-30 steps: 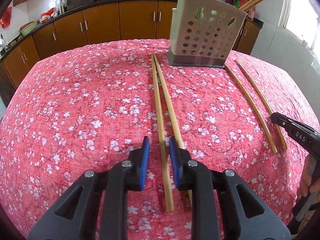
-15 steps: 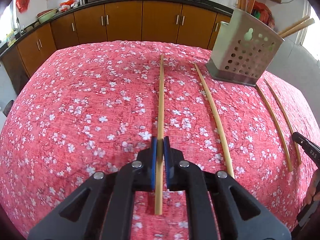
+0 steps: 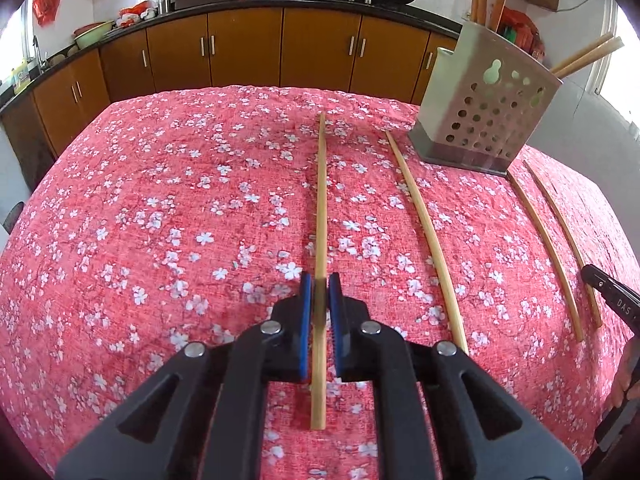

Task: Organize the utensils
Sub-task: 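Grasp a chopstick with the right tool while the left tool grasps another chopstick, then lift both held chopsticks upright and carry them above the grey holder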

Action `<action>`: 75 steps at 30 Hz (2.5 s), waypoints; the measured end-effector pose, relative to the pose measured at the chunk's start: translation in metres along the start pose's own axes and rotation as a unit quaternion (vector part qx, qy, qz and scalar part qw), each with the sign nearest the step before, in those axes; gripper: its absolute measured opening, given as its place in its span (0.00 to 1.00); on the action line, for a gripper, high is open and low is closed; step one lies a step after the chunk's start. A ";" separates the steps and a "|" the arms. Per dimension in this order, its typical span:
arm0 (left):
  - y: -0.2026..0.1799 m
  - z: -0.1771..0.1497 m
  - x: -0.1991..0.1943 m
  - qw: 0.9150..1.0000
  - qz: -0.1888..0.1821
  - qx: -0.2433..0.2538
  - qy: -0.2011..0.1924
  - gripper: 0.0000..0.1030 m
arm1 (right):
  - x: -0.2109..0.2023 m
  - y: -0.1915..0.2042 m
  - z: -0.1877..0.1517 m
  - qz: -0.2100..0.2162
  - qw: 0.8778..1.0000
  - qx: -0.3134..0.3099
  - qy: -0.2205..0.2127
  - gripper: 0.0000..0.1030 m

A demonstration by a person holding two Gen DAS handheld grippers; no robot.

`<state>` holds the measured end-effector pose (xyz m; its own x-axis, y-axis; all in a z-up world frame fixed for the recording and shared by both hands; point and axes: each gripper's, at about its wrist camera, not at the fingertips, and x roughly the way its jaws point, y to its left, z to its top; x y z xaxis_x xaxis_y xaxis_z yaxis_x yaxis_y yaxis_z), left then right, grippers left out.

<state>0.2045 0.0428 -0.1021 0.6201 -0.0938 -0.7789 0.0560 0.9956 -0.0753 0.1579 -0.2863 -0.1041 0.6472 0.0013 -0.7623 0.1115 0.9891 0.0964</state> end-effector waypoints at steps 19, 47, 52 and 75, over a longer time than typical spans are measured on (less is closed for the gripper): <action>-0.002 0.001 0.001 1.000 -0.003 -0.002 -0.001 0.11 | 0.000 0.000 0.000 0.001 1.000 0.001 0.000 0.09; -0.001 0.001 0.000 1.000 -0.004 -0.005 -0.002 0.11 | 0.000 -0.001 0.000 0.005 1.000 0.005 0.000 0.09; -0.006 -0.009 -0.008 1.000 -0.004 0.010 0.000 0.11 | -0.006 -0.003 -0.006 0.008 1.000 0.011 0.001 0.09; -0.001 0.010 -0.081 0.995 -0.023 0.001 -0.092 0.08 | -0.082 -0.007 0.010 0.022 0.995 0.021 -0.098 0.08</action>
<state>0.1620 0.0494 -0.0333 0.7501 -0.1366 -0.6471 0.0883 0.9904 -0.1068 0.1115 -0.2950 -0.0362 0.7861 0.0128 -0.6180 0.1073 0.9818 0.1567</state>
